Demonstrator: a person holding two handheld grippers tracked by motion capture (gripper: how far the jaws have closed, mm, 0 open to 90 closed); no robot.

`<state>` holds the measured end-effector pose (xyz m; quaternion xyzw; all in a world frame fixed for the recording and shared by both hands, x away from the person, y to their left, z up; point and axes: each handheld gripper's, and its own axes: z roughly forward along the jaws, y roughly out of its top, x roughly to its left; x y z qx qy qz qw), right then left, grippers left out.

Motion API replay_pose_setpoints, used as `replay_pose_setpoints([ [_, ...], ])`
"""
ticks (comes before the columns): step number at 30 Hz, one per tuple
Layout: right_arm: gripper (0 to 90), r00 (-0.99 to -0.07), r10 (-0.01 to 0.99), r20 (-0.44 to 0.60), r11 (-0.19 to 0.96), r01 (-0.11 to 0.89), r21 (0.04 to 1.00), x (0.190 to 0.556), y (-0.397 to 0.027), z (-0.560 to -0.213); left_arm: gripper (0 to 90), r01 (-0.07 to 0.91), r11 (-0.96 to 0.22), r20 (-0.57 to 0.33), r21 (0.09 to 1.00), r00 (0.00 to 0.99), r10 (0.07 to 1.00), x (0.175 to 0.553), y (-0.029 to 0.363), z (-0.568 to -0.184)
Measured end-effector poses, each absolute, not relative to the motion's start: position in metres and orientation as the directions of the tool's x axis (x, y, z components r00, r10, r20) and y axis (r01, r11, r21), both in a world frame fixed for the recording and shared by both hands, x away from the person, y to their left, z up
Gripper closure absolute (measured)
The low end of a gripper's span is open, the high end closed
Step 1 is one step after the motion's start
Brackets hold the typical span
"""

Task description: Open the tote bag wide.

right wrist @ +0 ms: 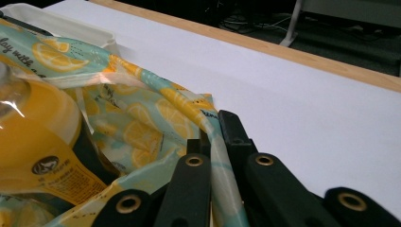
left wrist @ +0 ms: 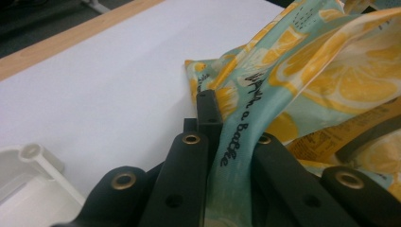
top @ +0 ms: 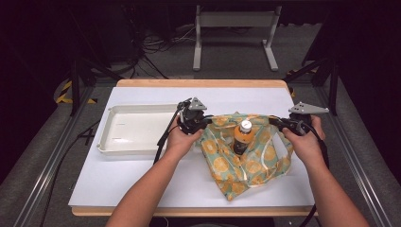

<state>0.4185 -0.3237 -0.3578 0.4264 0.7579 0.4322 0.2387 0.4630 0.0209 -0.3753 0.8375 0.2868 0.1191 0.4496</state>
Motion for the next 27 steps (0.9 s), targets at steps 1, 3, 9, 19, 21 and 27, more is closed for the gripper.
replay_pose_setpoints([
  [1,89.9,-0.523,0.852,0.008,0.264,0.444,0.856,0.419,-0.324,-0.36,89.7,0.374,-0.436,-0.056,0.819,0.808,0.587,0.463,0.02,-0.377],
  [3,89.9,-0.521,0.853,0.011,0.264,0.45,0.853,0.419,-0.325,-0.364,89.6,0.377,-0.441,-0.059,0.814,0.81,0.583,0.462,0.019,-0.381],
  [9,89.9,-0.515,0.857,0.026,0.26,0.475,0.84,0.42,-0.328,-0.376,89.7,0.386,-0.456,-0.067,0.802,0.816,0.574,0.461,0.016,-0.389],
  [19,89.7,-0.509,0.859,0.05,0.259,0.516,0.817,0.421,-0.331,-0.397,89.7,0.412,-0.508,-0.054,0.756,0.813,0.58,0.46,0.009,-0.403],
  [21,89.7,-0.509,0.86,0.048,0.262,0.519,0.814,0.421,-0.331,-0.399,89.7,0.414,-0.516,-0.051,0.75,0.814,0.578,0.46,0.009,-0.405],
  [27,89.3,-0.511,0.858,0.055,0.265,0.53,0.805,0.421,-0.332,-0.405,89.7,0.427,-0.532,-0.064,0.731,0.819,0.57,0.462,0.008,-0.411],
])
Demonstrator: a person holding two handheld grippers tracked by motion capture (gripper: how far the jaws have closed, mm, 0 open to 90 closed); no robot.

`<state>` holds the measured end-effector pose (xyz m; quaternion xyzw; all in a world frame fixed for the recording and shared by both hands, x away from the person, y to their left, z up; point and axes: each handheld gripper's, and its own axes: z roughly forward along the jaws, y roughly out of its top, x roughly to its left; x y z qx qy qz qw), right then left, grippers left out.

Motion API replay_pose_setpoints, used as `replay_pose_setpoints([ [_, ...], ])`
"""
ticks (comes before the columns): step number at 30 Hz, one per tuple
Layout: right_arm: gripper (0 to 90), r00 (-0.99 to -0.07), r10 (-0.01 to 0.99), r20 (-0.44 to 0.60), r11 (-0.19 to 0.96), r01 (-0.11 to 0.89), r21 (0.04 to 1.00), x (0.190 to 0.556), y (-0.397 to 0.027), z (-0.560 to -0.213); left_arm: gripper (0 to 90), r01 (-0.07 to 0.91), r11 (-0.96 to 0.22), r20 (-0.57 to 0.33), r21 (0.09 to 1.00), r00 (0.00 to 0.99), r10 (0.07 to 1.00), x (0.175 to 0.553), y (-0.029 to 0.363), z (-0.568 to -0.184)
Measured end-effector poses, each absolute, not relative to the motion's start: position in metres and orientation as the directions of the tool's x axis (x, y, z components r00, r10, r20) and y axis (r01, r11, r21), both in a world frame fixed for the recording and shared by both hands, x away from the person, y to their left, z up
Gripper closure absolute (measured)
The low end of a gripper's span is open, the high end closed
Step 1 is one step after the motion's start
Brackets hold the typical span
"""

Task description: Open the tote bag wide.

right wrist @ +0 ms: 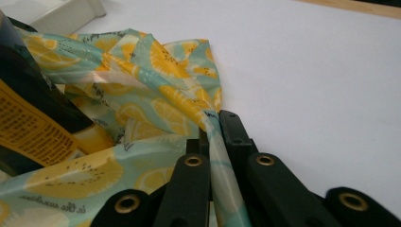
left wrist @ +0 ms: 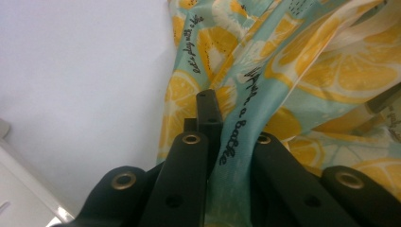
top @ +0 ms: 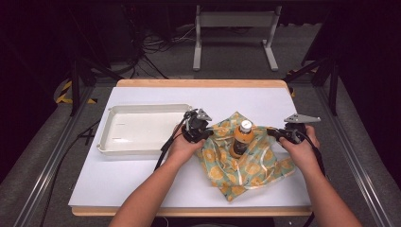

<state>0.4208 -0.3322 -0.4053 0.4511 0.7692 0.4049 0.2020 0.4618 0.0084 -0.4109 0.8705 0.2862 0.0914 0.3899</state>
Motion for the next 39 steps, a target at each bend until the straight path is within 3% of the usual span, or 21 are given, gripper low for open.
replay_pose_setpoints([
  [14,87.7,-0.506,0.859,0.077,0.266,0.57,0.778,0.419,-0.336,-0.419,89.6,0.448,-0.584,-0.045,0.677,0.817,0.574,0.462,0.002,-0.419],
  [24,78.5,-0.5,0.863,0.066,0.25,0.537,0.806,0.411,-0.34,-0.412,84.9,0.471,-0.556,-0.102,0.685,0.817,0.567,0.466,0.01,-0.416],
  [26,74.5,-0.499,0.865,0.061,0.247,0.529,0.812,0.408,-0.342,-0.41,76.3,0.474,-0.551,-0.095,0.687,0.81,0.578,0.466,0.011,-0.416],
  [27,70.8,-0.498,0.865,0.057,0.246,0.521,0.817,0.408,-0.342,-0.409,63.3,0.482,-0.546,-0.092,0.685,0.801,0.591,0.466,0.011,-0.414],
  [29,66.5,-0.494,0.868,0.054,0.242,0.514,0.823,0.406,-0.342,-0.408,47.9,0.486,-0.535,-0.108,0.691,0.801,0.589,0.466,0.013,-0.413],
  [33,48.2,-0.509,0.861,0.015,0.256,0.458,0.851,0.401,-0.341,-0.402,37.7,0.47,-0.536,-0.124,0.701,0.821,0.558,0.462,0.016,-0.408],
  [39,38.0,-0.534,0.846,0.002,0.264,0.421,0.868,0.394,-0.336,-0.395,31.1,0.42,-0.551,-0.115,0.721,0.857,0.502,0.45,0.019,-0.395],
])
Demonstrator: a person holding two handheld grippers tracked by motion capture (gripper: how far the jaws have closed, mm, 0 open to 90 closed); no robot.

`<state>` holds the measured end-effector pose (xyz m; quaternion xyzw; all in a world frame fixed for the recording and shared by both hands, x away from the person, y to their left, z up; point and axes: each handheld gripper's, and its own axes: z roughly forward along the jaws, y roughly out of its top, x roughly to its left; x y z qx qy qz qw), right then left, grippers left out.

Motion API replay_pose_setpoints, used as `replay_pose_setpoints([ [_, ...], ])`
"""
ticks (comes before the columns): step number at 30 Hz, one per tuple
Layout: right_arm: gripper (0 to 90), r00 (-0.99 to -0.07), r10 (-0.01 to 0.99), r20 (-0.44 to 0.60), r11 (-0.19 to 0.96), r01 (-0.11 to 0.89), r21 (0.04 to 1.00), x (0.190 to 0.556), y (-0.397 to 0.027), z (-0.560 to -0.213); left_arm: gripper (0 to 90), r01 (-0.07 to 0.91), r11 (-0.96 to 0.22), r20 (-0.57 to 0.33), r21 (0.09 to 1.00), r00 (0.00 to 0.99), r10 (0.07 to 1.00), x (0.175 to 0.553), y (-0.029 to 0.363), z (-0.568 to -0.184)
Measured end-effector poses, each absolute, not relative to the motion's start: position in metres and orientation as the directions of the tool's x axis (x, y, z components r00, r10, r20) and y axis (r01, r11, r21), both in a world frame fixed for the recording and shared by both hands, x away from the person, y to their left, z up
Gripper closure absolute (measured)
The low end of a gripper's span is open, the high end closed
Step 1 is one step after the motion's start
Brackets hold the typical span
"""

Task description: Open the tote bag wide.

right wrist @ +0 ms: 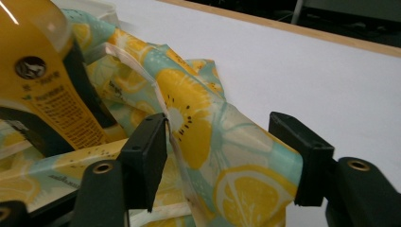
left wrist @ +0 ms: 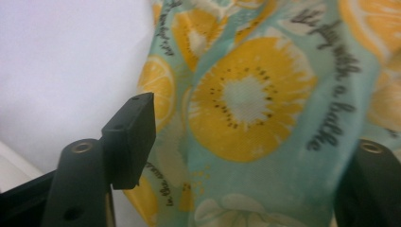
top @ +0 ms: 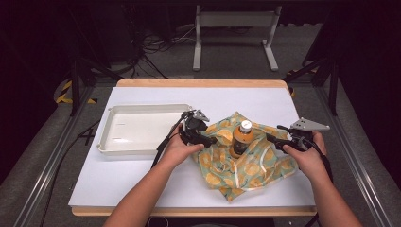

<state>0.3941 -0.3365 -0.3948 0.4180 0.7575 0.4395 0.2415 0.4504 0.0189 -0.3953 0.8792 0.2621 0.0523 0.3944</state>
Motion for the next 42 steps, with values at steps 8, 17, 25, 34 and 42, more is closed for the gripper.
replay_pose_setpoints([
  [8,31.2,-0.552,0.834,-0.011,0.263,0.379,0.887,0.389,-0.333,-0.388,25.1,0.381,-0.555,-0.123,0.739,0.887,0.445,0.439,0.024,-0.383],
  [17,25.8,-0.568,0.82,-0.064,0.304,0.339,0.89,0.383,-0.331,-0.376,26.2,0.333,-0.521,-0.08,0.786,0.89,0.448,0.428,0.033,-0.365],
  [25,25.2,-0.57,0.818,-0.08,0.301,0.304,0.904,0.377,-0.332,-0.364,21.8,0.319,-0.459,-0.093,0.83,0.888,0.45,0.424,0.04,-0.346],
  [34,28.5,-0.563,0.821,-0.092,0.295,0.281,0.913,0.373,-0.333,-0.357,37.8,0.24,-0.358,-0.039,0.902,0.874,0.485,0.421,0.044,-0.338],
  [42,37.7,-0.557,0.825,-0.09,0.281,0.267,0.922,0.37,-0.334,-0.354,79.4,0.208,-0.306,-0.033,0.929,0.87,0.491,0.416,0.033,-0.338],
])
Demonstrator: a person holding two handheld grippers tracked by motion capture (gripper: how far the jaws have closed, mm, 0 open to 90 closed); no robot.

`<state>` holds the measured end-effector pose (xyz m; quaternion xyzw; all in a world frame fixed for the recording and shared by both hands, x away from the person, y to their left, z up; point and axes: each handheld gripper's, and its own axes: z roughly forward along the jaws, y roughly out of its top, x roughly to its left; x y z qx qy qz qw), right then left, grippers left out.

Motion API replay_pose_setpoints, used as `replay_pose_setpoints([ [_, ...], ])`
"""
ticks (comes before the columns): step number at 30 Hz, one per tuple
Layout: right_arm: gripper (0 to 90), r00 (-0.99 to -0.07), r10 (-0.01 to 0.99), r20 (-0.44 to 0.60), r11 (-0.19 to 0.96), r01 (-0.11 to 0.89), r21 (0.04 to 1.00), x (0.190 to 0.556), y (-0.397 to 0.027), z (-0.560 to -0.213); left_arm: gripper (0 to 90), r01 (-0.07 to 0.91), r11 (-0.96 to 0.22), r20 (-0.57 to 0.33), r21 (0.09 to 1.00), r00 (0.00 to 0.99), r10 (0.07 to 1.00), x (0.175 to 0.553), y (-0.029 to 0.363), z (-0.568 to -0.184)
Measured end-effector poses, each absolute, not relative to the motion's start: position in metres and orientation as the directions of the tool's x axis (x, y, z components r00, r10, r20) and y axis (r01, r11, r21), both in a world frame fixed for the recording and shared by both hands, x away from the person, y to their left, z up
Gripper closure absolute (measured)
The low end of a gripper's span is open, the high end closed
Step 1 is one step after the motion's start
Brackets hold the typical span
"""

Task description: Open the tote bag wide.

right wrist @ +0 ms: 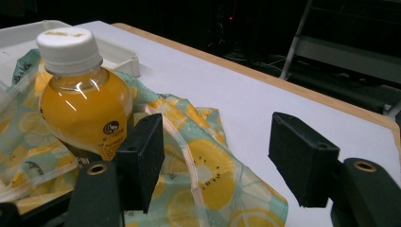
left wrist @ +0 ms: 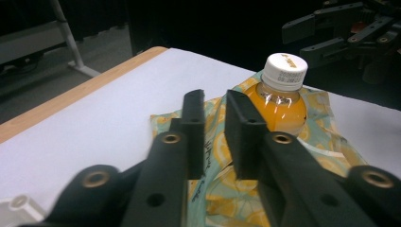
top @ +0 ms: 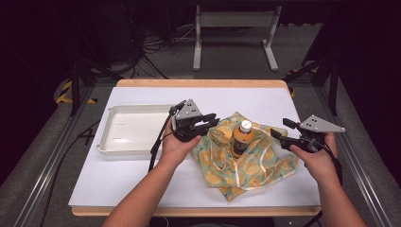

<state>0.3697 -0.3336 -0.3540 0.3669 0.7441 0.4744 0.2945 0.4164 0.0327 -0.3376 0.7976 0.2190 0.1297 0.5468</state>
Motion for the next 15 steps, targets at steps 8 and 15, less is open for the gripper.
replay_pose_setpoints([
  [8,54.6,-0.572,0.815,-0.09,0.266,0.233,0.935,0.368,-0.332,-0.349,88.4,0.24,-0.263,-0.089,0.934,0.872,0.481,0.424,0.018,-0.352],
  [15,60.1,-0.585,0.808,-0.072,0.262,0.247,0.933,0.368,-0.328,-0.353,89.8,0.303,-0.289,-0.13,0.908,0.86,0.493,0.429,0.008,-0.375],
])
